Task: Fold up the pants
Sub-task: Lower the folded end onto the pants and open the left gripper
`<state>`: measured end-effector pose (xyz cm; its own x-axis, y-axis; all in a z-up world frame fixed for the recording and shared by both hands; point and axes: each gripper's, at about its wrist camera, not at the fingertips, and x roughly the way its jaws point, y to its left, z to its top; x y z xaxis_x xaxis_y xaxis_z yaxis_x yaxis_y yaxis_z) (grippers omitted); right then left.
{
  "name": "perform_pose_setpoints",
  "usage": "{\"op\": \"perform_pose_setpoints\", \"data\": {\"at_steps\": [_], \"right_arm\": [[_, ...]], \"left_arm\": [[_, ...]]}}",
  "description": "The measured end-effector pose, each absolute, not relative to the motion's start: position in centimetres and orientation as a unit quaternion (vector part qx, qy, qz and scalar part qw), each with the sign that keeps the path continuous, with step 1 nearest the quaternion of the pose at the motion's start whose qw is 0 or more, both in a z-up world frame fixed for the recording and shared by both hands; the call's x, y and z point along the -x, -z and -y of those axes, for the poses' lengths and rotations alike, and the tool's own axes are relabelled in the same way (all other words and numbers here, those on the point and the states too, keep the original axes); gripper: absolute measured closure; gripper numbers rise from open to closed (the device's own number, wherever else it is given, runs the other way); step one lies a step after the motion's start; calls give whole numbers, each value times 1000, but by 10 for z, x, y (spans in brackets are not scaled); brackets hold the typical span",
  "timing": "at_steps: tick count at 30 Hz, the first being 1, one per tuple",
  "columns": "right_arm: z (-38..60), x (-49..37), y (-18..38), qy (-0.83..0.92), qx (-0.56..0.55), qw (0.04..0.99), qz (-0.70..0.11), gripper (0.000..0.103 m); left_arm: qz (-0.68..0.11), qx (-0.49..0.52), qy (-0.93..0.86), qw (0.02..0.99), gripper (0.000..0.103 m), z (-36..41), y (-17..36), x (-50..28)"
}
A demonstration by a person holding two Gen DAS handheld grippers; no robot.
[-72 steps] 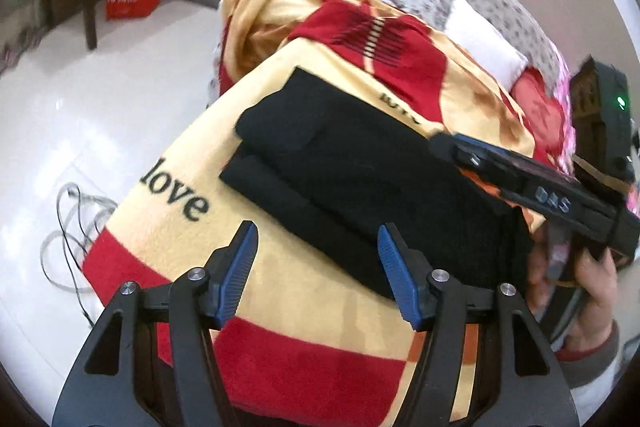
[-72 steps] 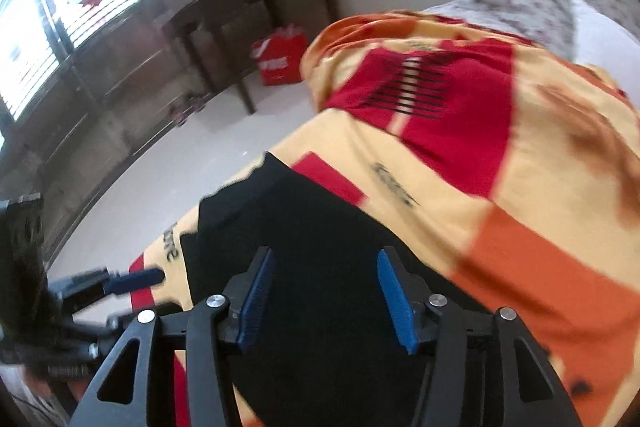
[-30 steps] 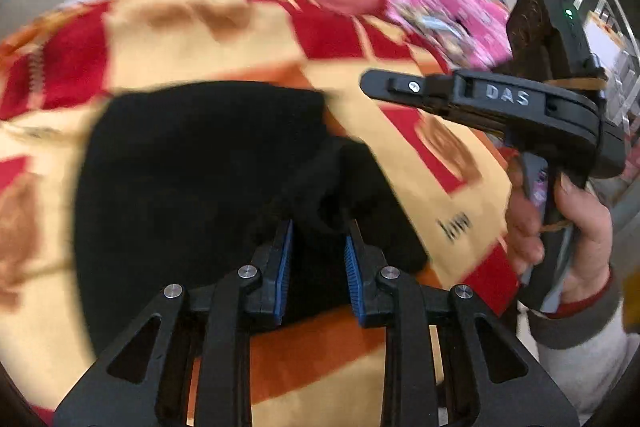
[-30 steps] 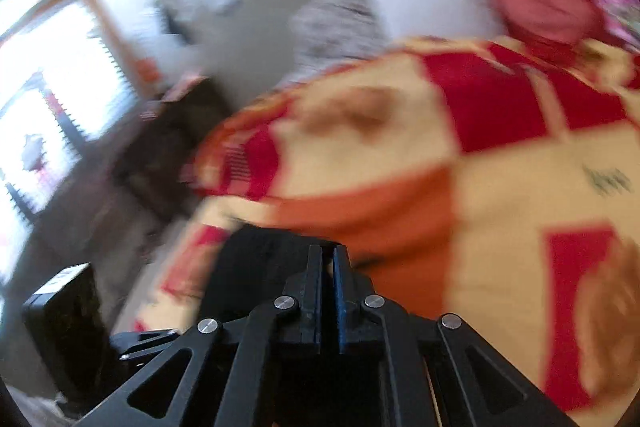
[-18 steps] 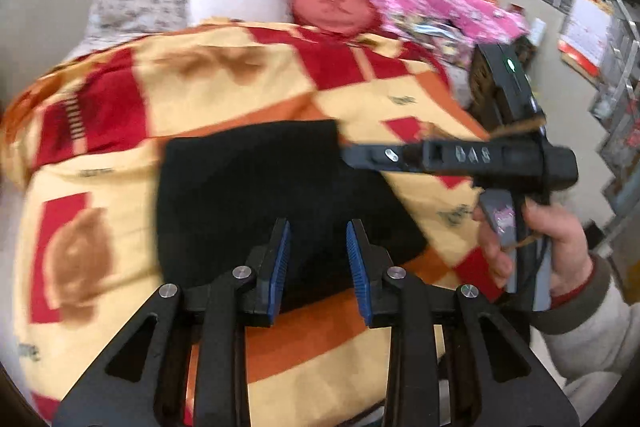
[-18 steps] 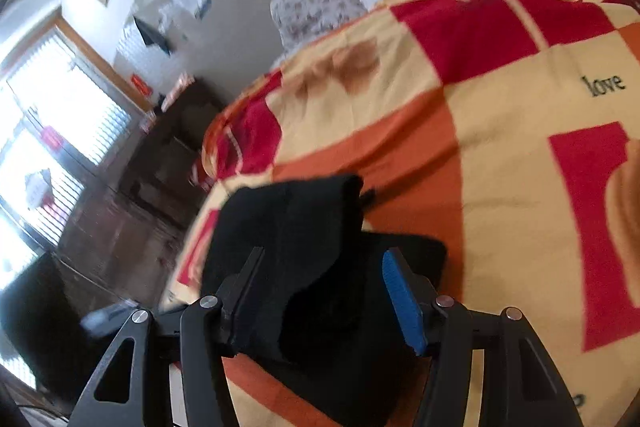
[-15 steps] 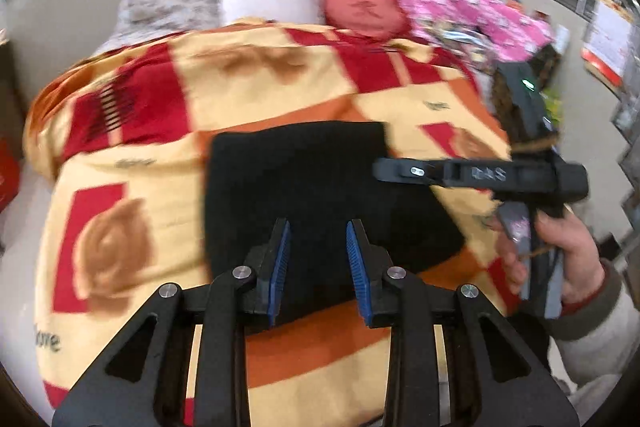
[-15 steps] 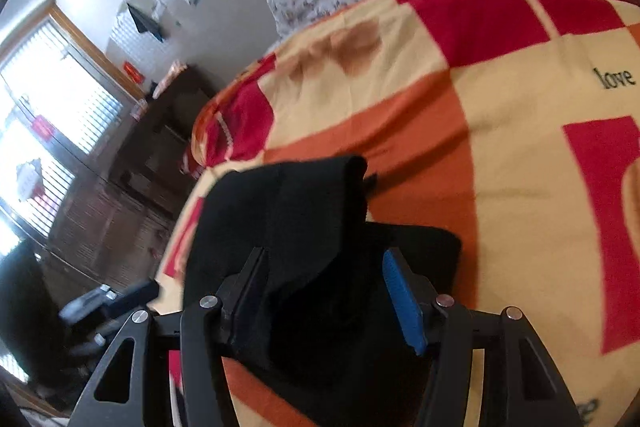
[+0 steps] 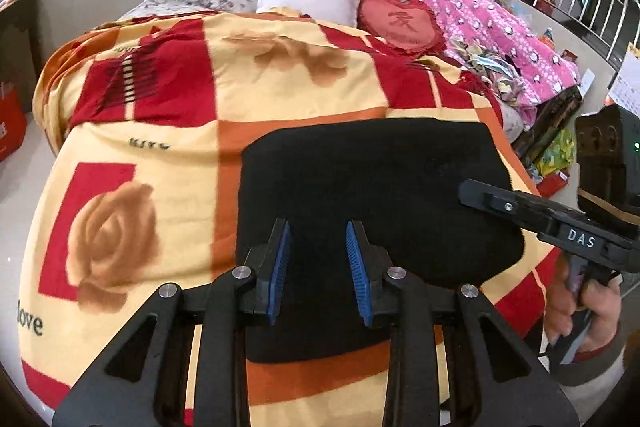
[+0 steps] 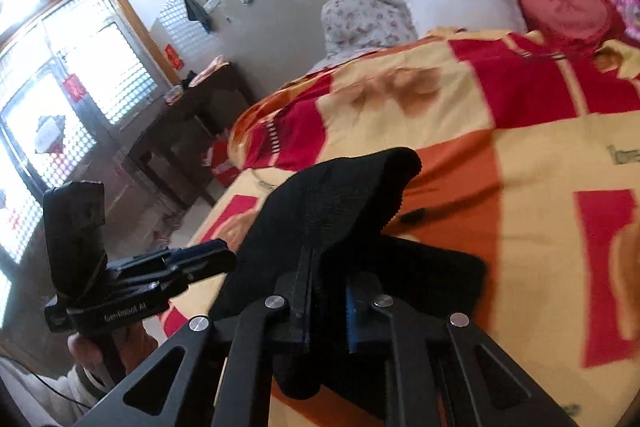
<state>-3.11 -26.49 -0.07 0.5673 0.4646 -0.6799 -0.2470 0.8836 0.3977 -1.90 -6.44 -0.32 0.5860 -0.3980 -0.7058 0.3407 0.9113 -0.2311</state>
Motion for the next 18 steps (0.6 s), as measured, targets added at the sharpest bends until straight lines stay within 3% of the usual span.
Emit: {"op": "perform_pose_setpoints", "data": {"at_steps": [6,10,15,18], "right_arm": [[282,27,42,-164,-134,854,-475,90],[289,26,23,-122,-112,874,-456,76],[288,34,-7,-155,-129,891,-407,76],[269,27,-2,-162,-100,888,-418,76]], "left_arm": [[-423,7,194,885,71,88,29,10],[-419,-18,180,890,71,93,23,12],[-406,-22,151,901,71,91,12,0],[-415,-20,142,899,71,93,17,-11]]}}
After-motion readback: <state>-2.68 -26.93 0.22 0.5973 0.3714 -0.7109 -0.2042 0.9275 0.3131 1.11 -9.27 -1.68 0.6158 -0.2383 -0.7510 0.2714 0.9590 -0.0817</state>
